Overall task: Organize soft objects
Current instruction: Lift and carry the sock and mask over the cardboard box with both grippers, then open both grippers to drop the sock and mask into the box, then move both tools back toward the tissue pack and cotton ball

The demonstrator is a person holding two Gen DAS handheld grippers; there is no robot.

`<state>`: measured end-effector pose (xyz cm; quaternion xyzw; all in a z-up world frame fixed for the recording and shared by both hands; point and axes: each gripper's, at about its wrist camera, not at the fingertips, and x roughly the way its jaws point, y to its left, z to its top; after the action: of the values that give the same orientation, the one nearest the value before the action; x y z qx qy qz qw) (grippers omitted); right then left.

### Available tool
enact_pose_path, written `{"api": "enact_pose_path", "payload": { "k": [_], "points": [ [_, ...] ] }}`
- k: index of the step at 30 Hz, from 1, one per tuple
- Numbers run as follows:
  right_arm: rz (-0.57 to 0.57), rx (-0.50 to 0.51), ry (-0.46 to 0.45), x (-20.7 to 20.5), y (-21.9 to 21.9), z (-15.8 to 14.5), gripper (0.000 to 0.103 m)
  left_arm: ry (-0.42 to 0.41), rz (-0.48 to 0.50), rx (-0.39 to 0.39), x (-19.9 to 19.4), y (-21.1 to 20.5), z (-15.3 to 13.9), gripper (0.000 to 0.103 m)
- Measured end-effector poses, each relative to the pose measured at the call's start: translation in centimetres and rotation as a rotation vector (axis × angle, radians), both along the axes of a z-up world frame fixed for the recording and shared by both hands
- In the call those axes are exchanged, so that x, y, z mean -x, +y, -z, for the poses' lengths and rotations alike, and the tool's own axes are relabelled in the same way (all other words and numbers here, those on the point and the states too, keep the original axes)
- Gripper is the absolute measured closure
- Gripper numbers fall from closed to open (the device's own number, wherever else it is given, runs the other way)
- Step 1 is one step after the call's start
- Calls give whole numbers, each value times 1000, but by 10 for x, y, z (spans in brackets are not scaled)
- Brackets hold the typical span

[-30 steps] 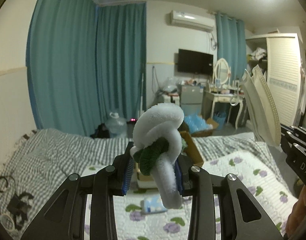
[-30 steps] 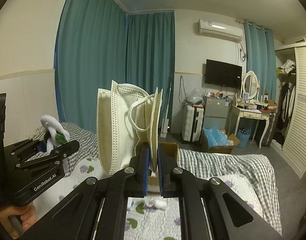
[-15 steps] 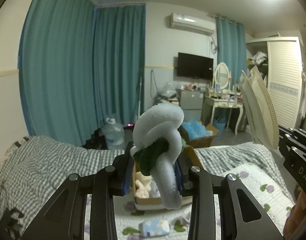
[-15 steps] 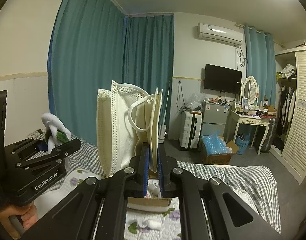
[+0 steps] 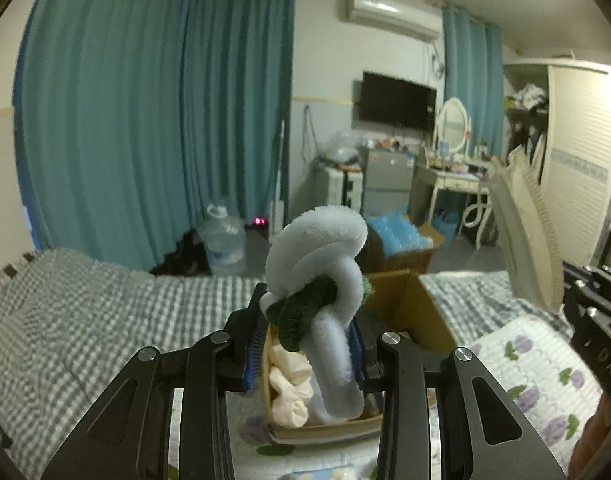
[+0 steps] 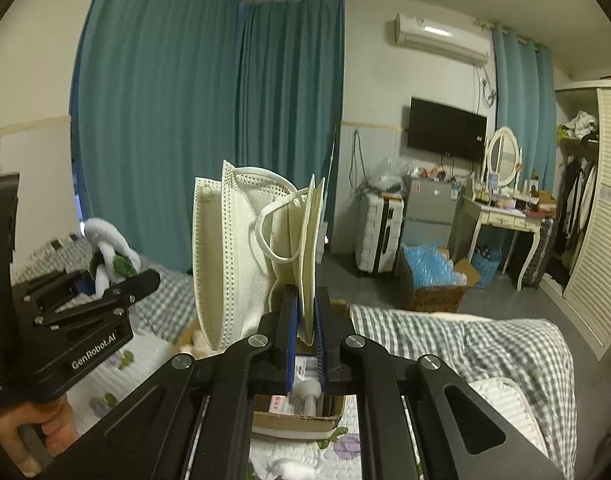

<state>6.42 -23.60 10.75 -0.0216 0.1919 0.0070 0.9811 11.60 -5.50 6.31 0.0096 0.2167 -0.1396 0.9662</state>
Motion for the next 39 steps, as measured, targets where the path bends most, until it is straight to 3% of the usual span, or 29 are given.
{"api": "enact_pose_path", "payload": {
  "k": [10, 16, 23, 25, 27, 29, 31, 33, 39],
  "points": [
    [-10, 5, 206, -58, -8, 93, 95, 152, 25, -71, -37, -19, 64, 69],
    [-28, 36, 292, -78, -4, 125, 95, 233, 32, -92, -51, -25, 90, 68],
    [-28, 62, 364, -96, -6, 154, 94, 243, 53, -137, -49, -40, 99, 55],
    [-21, 63, 361, -97, -7, 155, 87, 238, 51, -139, -50, -41, 99, 55],
    [-13, 63, 351, -95, -8, 153, 64, 212, 30, -112, -46, -37, 94, 53],
    [-8, 53, 321, -91, -10, 149, 48, 190, 21, -80, -44, -31, 88, 49],
    [-1, 54, 284, -86, -9, 142, 46, 159, 7, -67, -40, -29, 78, 43],
    [0, 54, 262, -82, -8, 135, 46, 137, 3, -66, -39, -27, 71, 31],
    [29, 34, 168, -63, -9, 104, 35, 66, 1, -60, -21, -21, 41, 29]
  ]
}}
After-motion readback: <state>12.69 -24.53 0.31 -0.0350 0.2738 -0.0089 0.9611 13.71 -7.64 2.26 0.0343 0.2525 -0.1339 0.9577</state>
